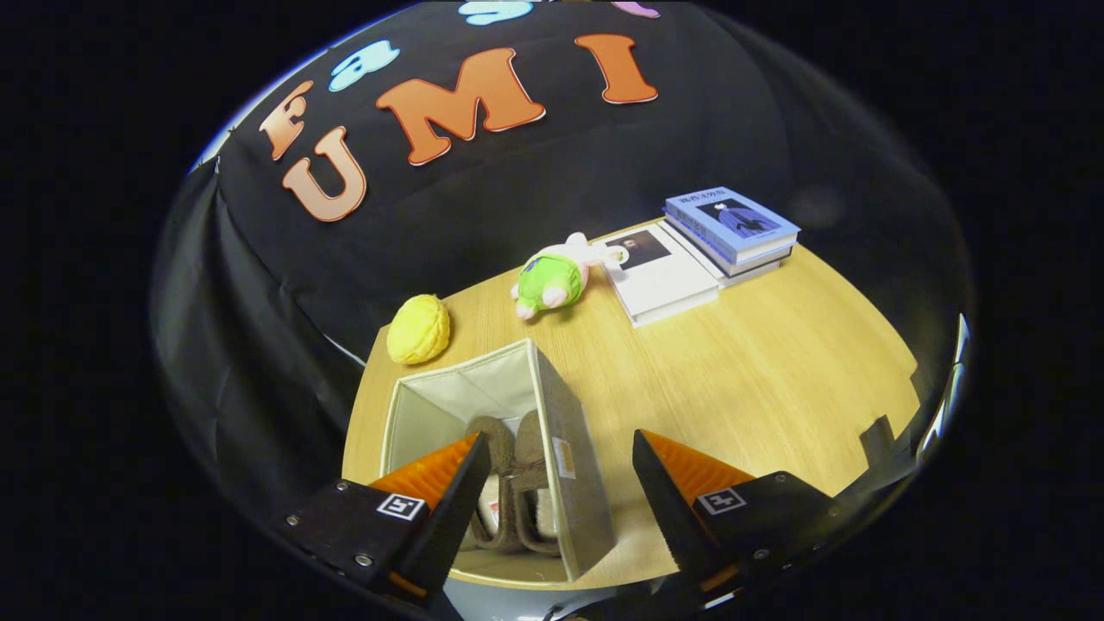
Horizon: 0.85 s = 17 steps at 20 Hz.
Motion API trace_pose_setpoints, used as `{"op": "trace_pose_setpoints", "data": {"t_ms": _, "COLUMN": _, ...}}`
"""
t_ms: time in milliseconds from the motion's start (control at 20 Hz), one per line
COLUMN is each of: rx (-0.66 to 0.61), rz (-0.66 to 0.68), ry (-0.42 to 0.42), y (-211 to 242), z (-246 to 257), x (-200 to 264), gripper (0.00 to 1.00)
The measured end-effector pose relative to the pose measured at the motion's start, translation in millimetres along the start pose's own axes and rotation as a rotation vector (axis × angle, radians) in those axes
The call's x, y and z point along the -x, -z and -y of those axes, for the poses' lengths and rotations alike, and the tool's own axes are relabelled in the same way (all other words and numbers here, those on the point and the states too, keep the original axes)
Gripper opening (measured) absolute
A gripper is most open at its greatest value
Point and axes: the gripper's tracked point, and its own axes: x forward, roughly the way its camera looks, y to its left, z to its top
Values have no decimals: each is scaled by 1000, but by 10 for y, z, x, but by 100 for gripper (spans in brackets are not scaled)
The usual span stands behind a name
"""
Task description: Open the storage box then place both shoes into the box .Put the left shoe in first, then the right shoe, with the right side of both shoes facing outward in a uniform manner.
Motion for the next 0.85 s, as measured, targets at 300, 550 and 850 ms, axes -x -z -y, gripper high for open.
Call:
{"op": "trace_pose_setpoints", "data": {"t_ms": 300, "rx": 75, "rz": 166, "ry": 62, "y": -719, "z": 322, "x": 451, "gripper": 99}}
{"op": "trace_pose_setpoints", "data": {"t_ms": 550, "rx": 102, "rz": 339, "ry": 92, "y": -1366, "z": 536, "x": 1030, "gripper": 98}}
{"op": "trace_pose_setpoints", "data": {"t_ms": 850, "rx": 113, "rz": 509, "ry": 136, "y": -1798, "z": 843, "x": 1745, "gripper": 98}}
